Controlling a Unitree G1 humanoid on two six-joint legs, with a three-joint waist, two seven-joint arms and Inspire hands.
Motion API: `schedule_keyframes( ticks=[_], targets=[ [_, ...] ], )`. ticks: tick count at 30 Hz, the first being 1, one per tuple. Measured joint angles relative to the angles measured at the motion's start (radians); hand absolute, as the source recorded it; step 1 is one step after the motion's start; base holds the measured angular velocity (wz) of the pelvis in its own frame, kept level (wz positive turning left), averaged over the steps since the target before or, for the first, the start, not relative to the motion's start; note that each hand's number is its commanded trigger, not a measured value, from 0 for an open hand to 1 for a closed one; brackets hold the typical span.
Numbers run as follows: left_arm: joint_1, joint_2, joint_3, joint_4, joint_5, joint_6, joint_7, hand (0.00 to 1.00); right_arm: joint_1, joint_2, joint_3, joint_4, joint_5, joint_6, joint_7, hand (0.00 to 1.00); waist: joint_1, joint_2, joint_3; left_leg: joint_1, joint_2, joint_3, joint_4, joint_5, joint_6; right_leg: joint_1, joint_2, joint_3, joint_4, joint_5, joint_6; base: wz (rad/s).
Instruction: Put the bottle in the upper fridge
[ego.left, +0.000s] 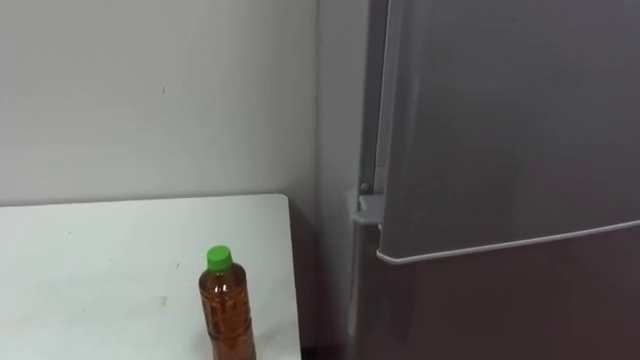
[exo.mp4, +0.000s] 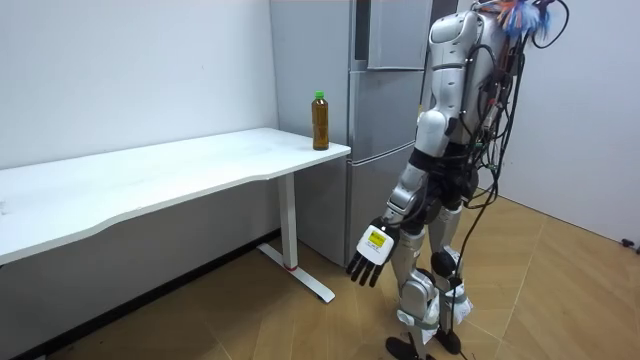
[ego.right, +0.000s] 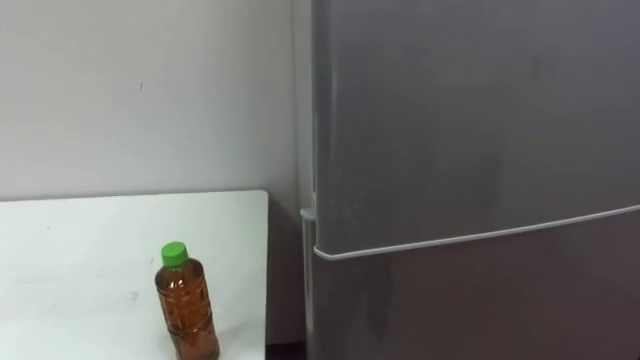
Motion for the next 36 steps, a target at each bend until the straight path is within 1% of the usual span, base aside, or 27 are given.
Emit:
schedule_keyframes(
  ticks=[5, 9, 11, 15, 16, 17, 18, 21, 23, 24, 25, 26, 27, 29, 30, 31, 32, 33, 34, 35, 36],
  targets=[
    [0.009, 0.000, 0.002, -0.001, 0.000, 0.016, 0.000, 0.00, 0.001, 0.000, -0.005, -0.003, 0.002, 0.006, -0.004, 0.00, 0.000, 0.003, -0.0011, 0.000, 0.000, -0.004, 0.000, 0.000, 0.000, 0.005, -0.002, -0.010, -0.001, 0.000, 0.000, 0.02],
    [0.015, 0.000, 0.015, -0.003, -0.002, 0.018, 0.006, 0.00, 0.003, 0.000, -0.006, -0.005, 0.003, 0.007, -0.005, 0.00, 0.000, 0.005, -0.0022, 0.001, -0.001, -0.010, 0.001, 0.000, 0.000, 0.009, -0.002, -0.015, -0.007, 0.000, 0.001, 0.05],
    [0.021, 0.000, 0.037, -0.017, -0.024, 0.019, 0.023, 0.00, 0.003, -0.002, -0.004, -0.004, 0.019, 0.007, -0.006, 0.00, 0.000, 0.005, -0.0030, 0.001, -0.002, -0.013, 0.001, 0.000, 0.000, 0.011, -0.001, -0.015, -0.008, 0.000, 0.001, 0.02],
    [0.020, 0.001, 0.048, -0.037, -0.069, 0.020, 0.062, 0.00, 0.002, -0.003, -0.005, -0.004, 0.020, 0.007, -0.008, 0.00, 0.000, 0.008, -0.0049, 0.002, -0.003, -0.020, 0.004, 0.000, 0.000, 0.019, -0.003, -0.031, -0.012, 0.000, 0.001, 0.07],
    [0.021, 0.000, 0.059, -0.053, -0.070, 0.019, 0.069, 0.00, 0.002, -0.003, -0.005, -0.004, 0.019, 0.007, -0.008, 0.00, 0.001, 0.009, -0.0049, 0.001, -0.003, -0.022, 0.005, 0.000, 0.000, 0.019, -0.003, -0.033, -0.012, 0.000, 0.001, 0.06],
    [0.021, 0.000, 0.077, -0.074, -0.072, 0.020, 0.075, 0.00, 0.003, -0.003, -0.010, -0.004, 0.012, 0.007, -0.007, 0.00, 0.001, 0.015, -0.0075, 0.002, -0.003, -0.024, 0.008, -0.001, 0.000, 0.020, -0.003, -0.033, -0.013, 0.000, 0.001, 0.06],
    [0.020, 0.000, 0.085, -0.083, -0.075, 0.019, 0.078, 0.00, 0.004, -0.003, -0.013, -0.004, 0.009, 0.007, -0.007, 0.00, 0.001, 0.014, -0.0069, 0.002, -0.003, -0.025, 0.009, -0.001, 0.000, 0.020, -0.003, -0.033, -0.013, 0.000, 0.001, 0.04],
    [0.013, 0.001, 0.144, -0.140, -0.133, 0.018, 0.085, 0.00, 0.011, -0.006, -0.041, -0.007, 0.006, 0.005, -0.006, 0.00, 0.002, 0.025, -0.0060, 0.001, -0.003, -0.031, 0.011, -0.002, 0.000, 0.029, -0.003, -0.040, -0.014, -0.001, 0.001, 0.07],
    [-0.001, 0.011, 0.166, -0.174, -0.182, 0.008, 0.111, 0.00, 0.015, -0.008, -0.048, -0.015, 0.009, 0.004, -0.008, 0.00, 0.003, 0.035, -0.0055, 0.002, -0.004, -0.036, 0.011, -0.002, 0.000, 0.033, -0.003, -0.045, -0.013, -0.001, 0.001, 0.09],
    [-0.002, 0.012, 0.173, -0.188, -0.194, 0.008, 0.117, 0.00, 0.017, -0.009, -0.050, -0.019, 0.010, 0.004, -0.009, 0.00, 0.002, 0.036, -0.0048, 0.002, -0.005, -0.039, 0.012, -0.002, 0.000, 0.034, -0.004, -0.049, -0.013, -0.001, 0.001, 0.10],
    [-0.008, 0.013, 0.191, -0.222, -0.212, 0.007, 0.129, 0.00, 0.025, -0.010, -0.059, -0.031, 0.008, 0.003, -0.008, 0.00, 0.001, 0.042, -0.0040, 0.002, -0.005, -0.042, 0.013, -0.002, 0.000, 0.035, -0.005, -0.056, -0.014, -0.002, 0.002, 0.08],
    [-0.014, 0.016, 0.200, -0.254, -0.228, 0.000, 0.138, 0.00, 0.039, -0.014, -0.062, -0.049, 0.007, 0.001, -0.008, 0.00, 0.006, 0.050, -0.0032, 0.002, -0.005, -0.043, 0.013, -0.002, 0.000, 0.034, -0.005, -0.056, -0.015, -0.003, 0.002, 0.05],
    [-0.017, 0.017, 0.201, -0.265, -0.228, -0.006, 0.145, 0.00, 0.041, -0.016, -0.064, -0.050, 0.005, -0.002, -0.007, 0.00, 0.008, 0.053, -0.0031, 0.002, -0.005, -0.043, 0.013, -0.002, 0.000, 0.032, -0.005, -0.054, -0.014, -0.003, 0.002, 0.00],
    [-0.037, 0.019, 0.242, -0.307, -0.239, -0.027, 0.173, 0.00, 0.042, -0.022, -0.083, -0.050, 0.001, -0.005, -0.005, 0.00, 0.010, 0.068, 0.0000, 0.001, -0.005, -0.043, 0.014, -0.002, 0.000, 0.027, -0.005, -0.049, -0.012, -0.004, 0.001, 0.00],
    [-0.040, 0.021, 0.251, -0.316, -0.250, -0.032, 0.185, 0.00, 0.043, -0.023, -0.086, -0.050, 0.002, -0.005, -0.003, 0.00, 0.010, 0.069, 0.0002, 0.001, -0.005, -0.043, 0.014, -0.002, 0.000, 0.026, -0.005, -0.048, -0.012, -0.004, 0.001, -0.03],
    [-0.042, 0.023, 0.273, -0.353, -0.276, -0.042, 0.211, 0.00, 0.045, -0.027, -0.090, -0.053, 0.004, -0.006, 0.000, 0.00, 0.009, 0.071, -0.0009, 0.000, -0.005, -0.043, 0.014, -0.002, 0.000, 0.024, -0.005, -0.047, -0.011, -0.005, 0.000, -0.04],
    [-0.042, 0.027, 0.278, -0.392, -0.296, -0.055, 0.236, 0.00, 0.047, -0.031, -0.090, -0.057, 0.003, -0.006, 0.003, 0.00, 0.009, 0.072, -0.0012, 0.000, -0.005, -0.043, 0.014, -0.002, -0.001, 0.022, -0.005, -0.044, -0.007, -0.007, 0.000, -0.04],
    [-0.042, 0.029, 0.281, -0.413, -0.305, -0.060, 0.247, 0.00, 0.051, -0.033, -0.090, -0.061, 0.002, -0.007, 0.005, 0.00, 0.009, 0.072, -0.0012, 0.000, -0.005, -0.043, 0.014, -0.003, -0.001, 0.021, -0.004, -0.039, -0.005, -0.008, 0.000, -0.04],
    [-0.042, 0.030, 0.287, -0.461, -0.325, -0.063, 0.263, 0.00, 0.061, -0.037, -0.091, -0.074, 0.003, -0.009, 0.007, 0.00, 0.010, 0.079, -0.0045, 0.000, -0.006, -0.042, 0.015, -0.003, -0.002, 0.020, -0.003, -0.036, 0.003, -0.009, 0.001, 0.00],
    [-0.042, 0.030, 0.288, -0.512, -0.343, -0.067, 0.284, 0.00, 0.069, -0.038, -0.100, -0.083, 0.003, -0.011, 0.007, 0.00, 0.010, 0.077, -0.0043, 0.000, -0.006, -0.042, 0.014, -0.003, -0.002, 0.019, -0.003, -0.036, 0.002, -0.009, 0.001, 0.00],
    [-0.041, 0.030, 0.290, -0.533, -0.346, -0.071, 0.292, 0.00, 0.074, -0.038, -0.107, -0.084, 0.002, -0.013, 0.006, 0.00, 0.011, 0.078, -0.0043, 0.000, -0.006, -0.042, 0.014, -0.003, -0.002, 0.019, -0.003, -0.036, 0.002, -0.009, 0.001, 0.00]
  ],
)
